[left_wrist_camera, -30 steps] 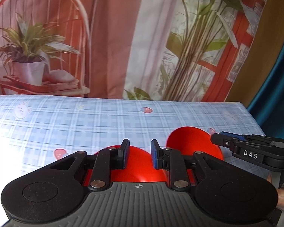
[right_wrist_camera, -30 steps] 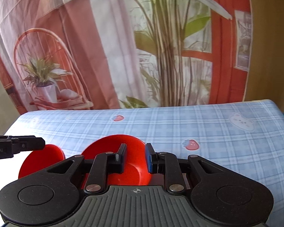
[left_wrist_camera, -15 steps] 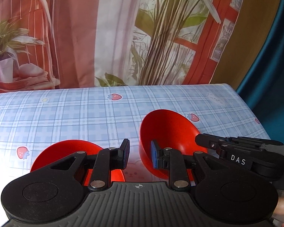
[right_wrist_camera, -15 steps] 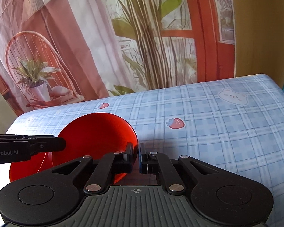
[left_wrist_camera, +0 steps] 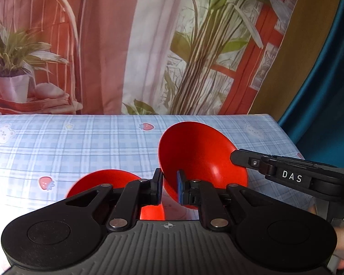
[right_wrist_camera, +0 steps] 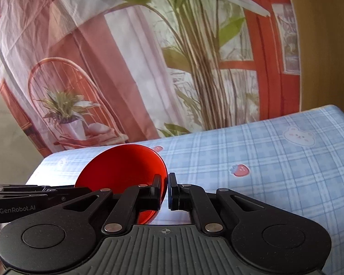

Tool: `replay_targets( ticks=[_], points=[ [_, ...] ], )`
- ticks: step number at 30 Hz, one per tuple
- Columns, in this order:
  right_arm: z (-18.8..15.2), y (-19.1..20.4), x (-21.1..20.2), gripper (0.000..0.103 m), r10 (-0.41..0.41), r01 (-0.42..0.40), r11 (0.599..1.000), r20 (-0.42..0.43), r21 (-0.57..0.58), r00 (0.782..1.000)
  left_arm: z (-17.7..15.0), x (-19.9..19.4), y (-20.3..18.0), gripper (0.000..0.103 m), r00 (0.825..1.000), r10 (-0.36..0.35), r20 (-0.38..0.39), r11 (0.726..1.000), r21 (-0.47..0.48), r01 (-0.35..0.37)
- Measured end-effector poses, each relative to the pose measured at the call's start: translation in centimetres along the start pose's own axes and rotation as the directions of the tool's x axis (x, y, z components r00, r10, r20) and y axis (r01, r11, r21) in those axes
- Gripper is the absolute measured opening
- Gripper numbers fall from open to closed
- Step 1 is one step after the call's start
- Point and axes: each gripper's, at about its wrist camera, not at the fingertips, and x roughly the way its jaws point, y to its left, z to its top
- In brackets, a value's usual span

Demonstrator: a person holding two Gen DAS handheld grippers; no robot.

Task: Organize plates and bowls
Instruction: 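Lift the red bowl with the left tool and carry it to the stack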

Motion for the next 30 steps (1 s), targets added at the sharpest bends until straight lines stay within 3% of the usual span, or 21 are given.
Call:
replay_targets(
  ticks=[4,10,21,30],
  points=[
    [0.7,3.1,0.3,0.006,0.061,-0.06,0.997,0.004,-0.041,0.998,0.1,-2.5,2.2,0.014,0.998,0.05,0.023,0.999,-0.021,-0.05],
    [0.2,6.6,1.9,0.006,0.105,-0.107,0.991,-0.035,-0.078,0.994,-1.0,-3.6,4.7,0.014,0.994,0.106,-0.013,0.993,-0.049,-0.107],
    [-2.7,9.0,4.0,0.006,0.049,-0.072,0.981,-0.13,-0.181,0.99,-3.0,-2.8,6.5,0.014,0.988,0.142,-0.061,0.99,-0.014,-0.143],
    [-3.4,8.9,5.1,0.01,0.04,-0.07,0.983,-0.169,-0.172,0.985,-3.8,-2.6,6.6,0.015,0.985,0.162,-0.055,0.987,0.031,-0.16]
  ],
)
